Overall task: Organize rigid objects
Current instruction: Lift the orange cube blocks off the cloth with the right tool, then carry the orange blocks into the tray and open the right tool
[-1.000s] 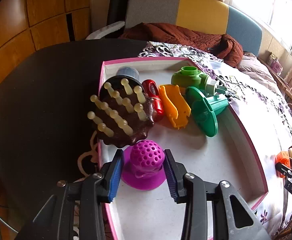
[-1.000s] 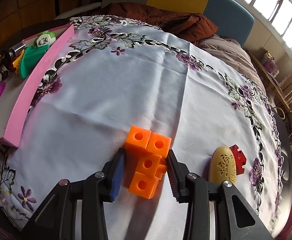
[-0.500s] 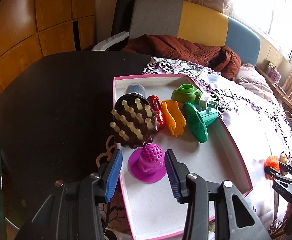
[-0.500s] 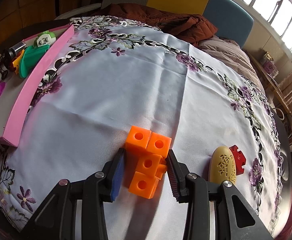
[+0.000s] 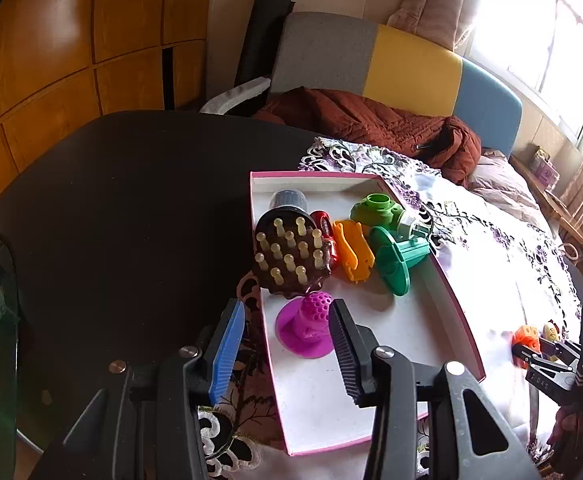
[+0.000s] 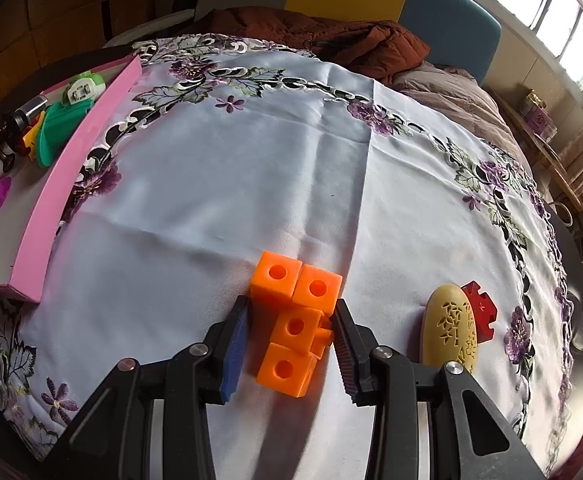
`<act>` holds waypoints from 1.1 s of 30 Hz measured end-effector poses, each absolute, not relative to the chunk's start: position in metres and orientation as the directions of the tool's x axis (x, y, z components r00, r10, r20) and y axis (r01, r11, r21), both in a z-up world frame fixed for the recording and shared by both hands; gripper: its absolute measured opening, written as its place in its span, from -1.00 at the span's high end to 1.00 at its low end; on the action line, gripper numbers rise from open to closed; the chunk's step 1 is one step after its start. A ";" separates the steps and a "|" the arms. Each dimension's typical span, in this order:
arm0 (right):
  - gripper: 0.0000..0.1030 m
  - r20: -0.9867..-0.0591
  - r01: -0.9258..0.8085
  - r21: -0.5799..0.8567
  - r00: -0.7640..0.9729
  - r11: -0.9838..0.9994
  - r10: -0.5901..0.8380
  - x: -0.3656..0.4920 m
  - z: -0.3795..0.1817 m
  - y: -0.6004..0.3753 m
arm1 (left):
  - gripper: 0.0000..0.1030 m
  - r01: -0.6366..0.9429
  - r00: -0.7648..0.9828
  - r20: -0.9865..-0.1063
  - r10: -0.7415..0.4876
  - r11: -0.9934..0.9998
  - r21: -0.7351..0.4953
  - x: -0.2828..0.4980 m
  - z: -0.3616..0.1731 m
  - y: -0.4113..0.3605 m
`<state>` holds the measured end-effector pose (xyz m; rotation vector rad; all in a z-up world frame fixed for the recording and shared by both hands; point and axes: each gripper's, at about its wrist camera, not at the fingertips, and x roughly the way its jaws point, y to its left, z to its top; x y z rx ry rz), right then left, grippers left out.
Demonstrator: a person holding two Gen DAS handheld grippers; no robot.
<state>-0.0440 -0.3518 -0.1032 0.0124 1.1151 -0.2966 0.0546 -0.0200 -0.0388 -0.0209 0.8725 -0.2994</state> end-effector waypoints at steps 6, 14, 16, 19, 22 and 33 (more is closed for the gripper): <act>0.22 -0.900 0.279 -0.081 0.393 0.957 -0.190 -0.044 -0.103 -0.359 | 0.15 0.240 0.604 -0.748 -0.276 0.958 -0.159 0.049 -0.038 -0.010; 0.22 -0.898 0.287 -0.085 0.392 0.954 -0.197 -0.045 -0.104 -0.357 | 0.15 0.218 0.596 -0.755 -0.275 0.960 -0.177 0.044 -0.046 0.002; 0.22 -0.896 0.284 -0.095 0.394 0.954 -0.206 -0.045 -0.104 -0.356 | 0.15 0.208 0.595 -0.758 -0.268 0.962 -0.176 0.043 -0.049 0.005; 0.22 -0.891 0.283 -0.108 0.397 0.953 -0.219 -0.045 -0.104 -0.354 | 0.15 0.193 0.592 -0.764 -0.259 0.965 -0.178 0.043 -0.053 0.011; 0.37 -0.891 0.295 -0.104 0.397 0.950 -0.221 -0.046 -0.102 -0.354 | 0.15 0.180 0.590 -0.766 -0.255 0.967 -0.183 0.043 -0.056 0.016; 0.49 -0.883 0.352 -0.045 0.423 0.935 -0.202 -0.045 -0.092 -0.355 | 0.15 0.128 0.575 -0.781 -0.242 0.970 -0.206 0.041 -0.068 0.035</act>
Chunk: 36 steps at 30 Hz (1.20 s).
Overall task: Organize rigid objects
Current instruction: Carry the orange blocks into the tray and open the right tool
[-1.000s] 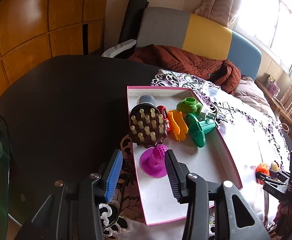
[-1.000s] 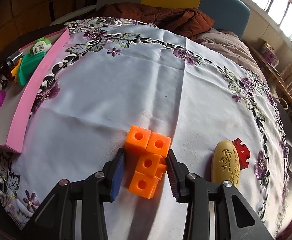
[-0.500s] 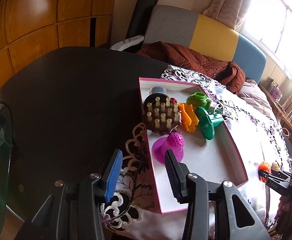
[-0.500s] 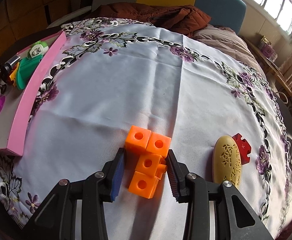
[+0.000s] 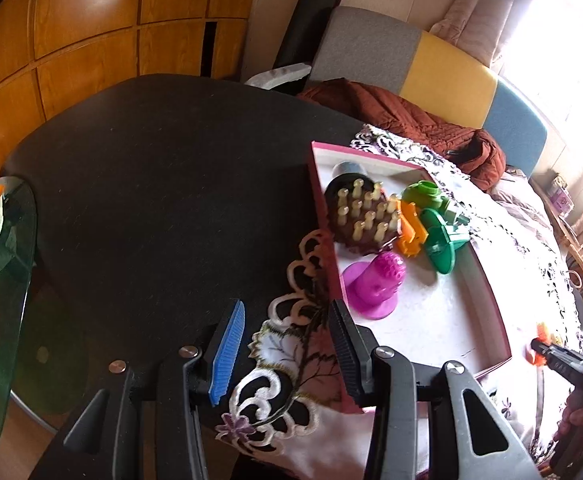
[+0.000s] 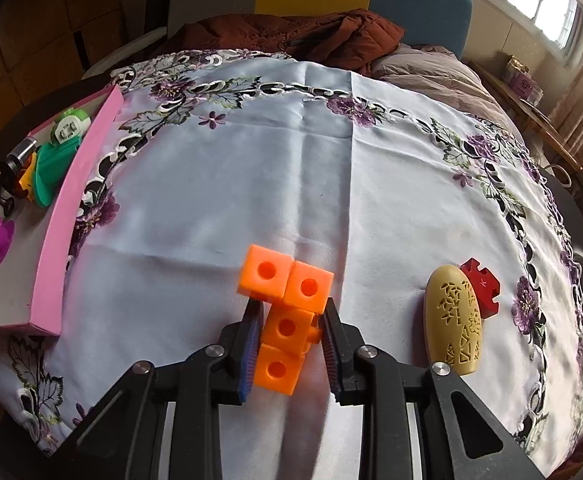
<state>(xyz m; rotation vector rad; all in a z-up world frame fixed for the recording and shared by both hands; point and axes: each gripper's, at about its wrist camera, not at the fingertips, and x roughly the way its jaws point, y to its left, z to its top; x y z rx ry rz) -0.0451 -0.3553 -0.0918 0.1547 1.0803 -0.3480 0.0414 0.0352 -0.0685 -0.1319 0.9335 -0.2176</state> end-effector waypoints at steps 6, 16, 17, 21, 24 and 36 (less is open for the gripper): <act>0.49 -0.842 0.309 -0.011 0.510 0.951 -0.176 -0.038 -0.062 -0.334 | 0.15 0.064 0.574 -0.791 -0.211 0.975 -0.213 0.036 -0.076 0.057; 0.49 -0.794 0.026 0.147 0.599 0.989 0.103 -0.003 -0.037 -0.243 | 0.15 -0.043 0.558 -0.814 -0.162 0.974 -0.223 0.026 -0.086 0.093; 0.49 -0.795 -0.009 0.158 0.592 0.987 0.133 0.005 -0.038 -0.232 | 0.15 -0.052 0.559 -0.815 -0.156 0.974 -0.222 0.023 -0.086 0.097; 0.49 -0.805 -0.103 0.155 0.563 0.983 0.186 0.032 -0.049 -0.194 | 0.15 -0.076 0.557 -0.819 -0.139 0.973 -0.216 0.018 -0.086 0.108; 0.49 -0.823 -0.159 0.169 0.520 0.973 0.228 0.050 -0.060 -0.174 | 0.15 -0.081 0.554 -0.822 -0.132 0.974 -0.211 0.019 -0.089 0.110; 0.45 -0.873 -0.192 0.120 0.446 0.974 0.196 0.089 -0.094 -0.157 | 0.15 0.014 0.538 -0.824 -0.180 0.979 -0.204 0.026 -0.092 0.084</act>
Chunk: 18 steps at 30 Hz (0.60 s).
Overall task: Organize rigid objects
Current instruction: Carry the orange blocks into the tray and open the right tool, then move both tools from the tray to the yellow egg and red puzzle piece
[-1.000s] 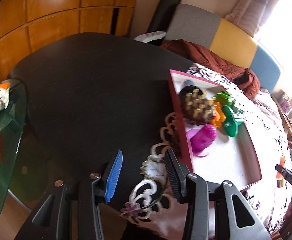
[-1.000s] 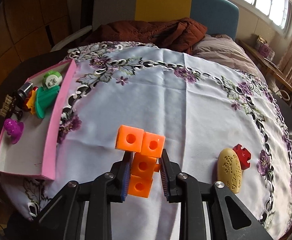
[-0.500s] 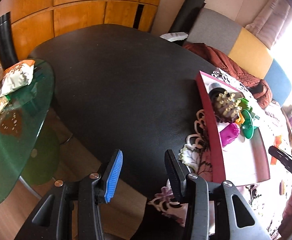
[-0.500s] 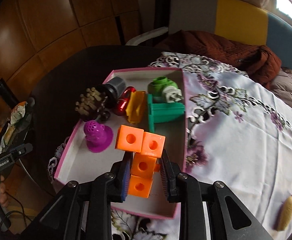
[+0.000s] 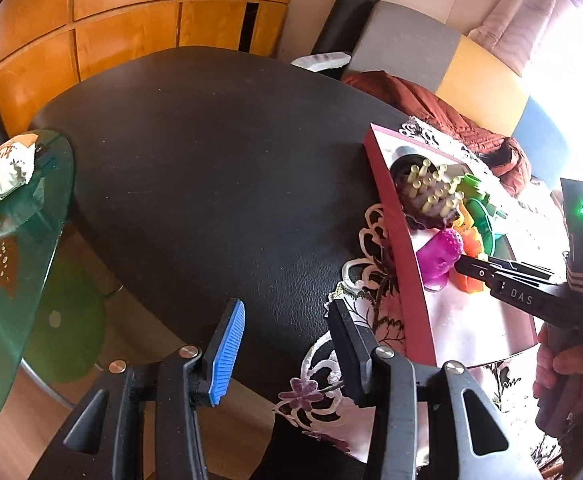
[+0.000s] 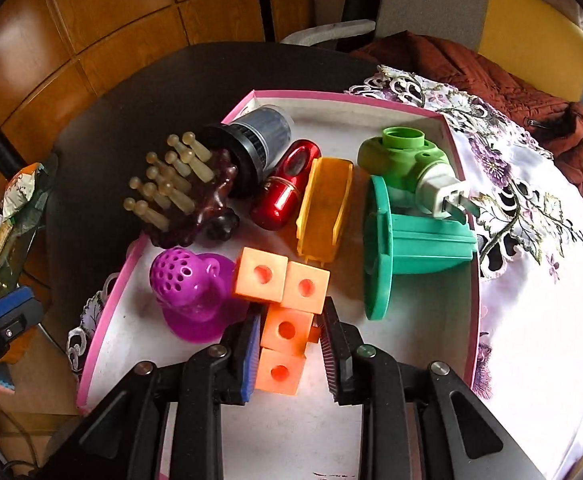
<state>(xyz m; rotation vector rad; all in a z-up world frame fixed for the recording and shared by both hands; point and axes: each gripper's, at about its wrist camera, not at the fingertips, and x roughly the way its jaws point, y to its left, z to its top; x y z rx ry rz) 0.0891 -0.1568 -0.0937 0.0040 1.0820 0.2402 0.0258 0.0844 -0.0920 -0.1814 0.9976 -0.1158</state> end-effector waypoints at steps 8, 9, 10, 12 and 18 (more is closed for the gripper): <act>0.09 -0.867 -0.167 0.176 0.440 0.970 0.233 0.083 -0.092 -0.164 | 0.15 0.012 0.541 -0.822 -0.176 0.979 -0.202 0.029 -0.090 0.078; 0.09 -0.866 -0.164 0.178 0.443 0.970 0.233 0.082 -0.092 -0.164 | 0.15 0.018 0.545 -0.820 -0.177 0.980 -0.199 0.029 -0.089 0.076; 0.09 -0.865 -0.159 0.181 0.444 0.970 0.234 0.081 -0.092 -0.165 | 0.15 0.025 0.549 -0.817 -0.177 0.980 -0.196 0.029 -0.087 0.074; 0.09 -0.863 -0.152 0.187 0.447 0.971 0.236 0.078 -0.091 -0.168 | 0.15 0.036 0.556 -0.812 -0.178 0.981 -0.190 0.030 -0.083 0.070; 0.01 -0.836 -0.118 0.196 0.498 0.973 0.229 0.060 -0.078 -0.183 | 0.15 0.054 0.585 -0.790 -0.185 0.980 -0.189 0.035 -0.068 0.058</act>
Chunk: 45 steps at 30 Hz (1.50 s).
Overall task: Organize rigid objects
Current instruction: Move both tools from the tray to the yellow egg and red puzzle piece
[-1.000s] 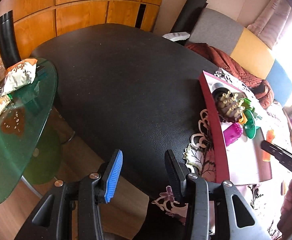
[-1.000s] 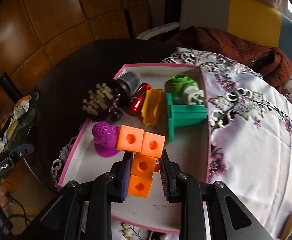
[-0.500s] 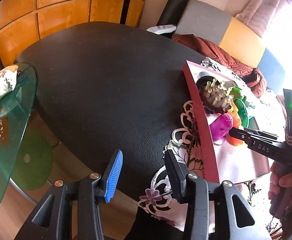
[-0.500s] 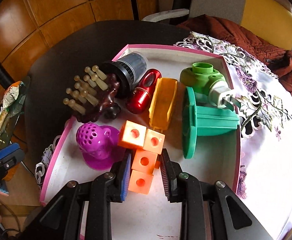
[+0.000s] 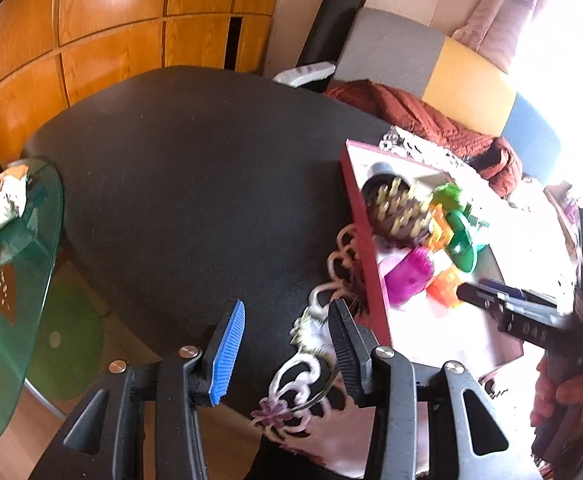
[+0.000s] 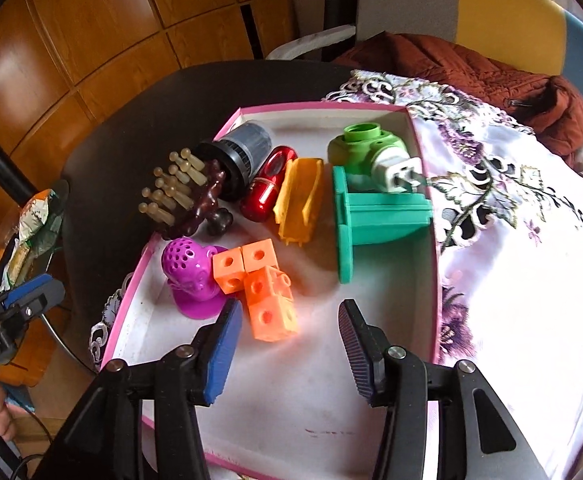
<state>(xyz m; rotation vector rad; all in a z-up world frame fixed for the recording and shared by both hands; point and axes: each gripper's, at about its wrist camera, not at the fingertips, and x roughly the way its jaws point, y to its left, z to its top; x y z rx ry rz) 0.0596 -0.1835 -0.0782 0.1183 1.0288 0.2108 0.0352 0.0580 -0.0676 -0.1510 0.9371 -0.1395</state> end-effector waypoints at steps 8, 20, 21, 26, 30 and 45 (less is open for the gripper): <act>-0.03 -0.787 -0.055 0.173 0.593 0.983 0.171 0.030 -0.052 -0.217 | 0.15 0.114 0.629 -0.751 -0.201 0.979 -0.166 0.041 -0.043 0.030; -0.44 -0.724 0.151 0.116 0.690 0.982 -0.021 -0.016 -0.009 -0.314 | 0.15 0.244 0.622 -0.741 -0.253 0.962 -0.123 0.029 -0.028 -0.018; -0.46 -0.722 0.178 0.113 0.690 0.978 -0.042 -0.021 -0.007 -0.324 | 0.15 0.254 0.620 -0.741 -0.257 0.960 -0.120 0.027 -0.028 -0.022; -0.56 -0.722 0.332 0.095 0.672 0.939 -0.164 -0.041 -0.007 -0.385 | 0.15 0.300 0.604 -0.747 -0.276 0.948 -0.108 0.022 -0.029 -0.039; -0.58 -0.711 0.490 0.094 0.643 0.867 -0.286 -0.063 -0.013 -0.439 | 0.15 0.342 0.594 -0.748 -0.295 0.935 -0.096 0.020 -0.030 -0.054; -0.56 -0.756 0.833 0.268 0.494 0.484 -0.430 -0.124 -0.040 -0.538 | 0.15 0.572 0.483 -0.767 -0.422 0.815 -0.088 0.006 -0.035 -0.156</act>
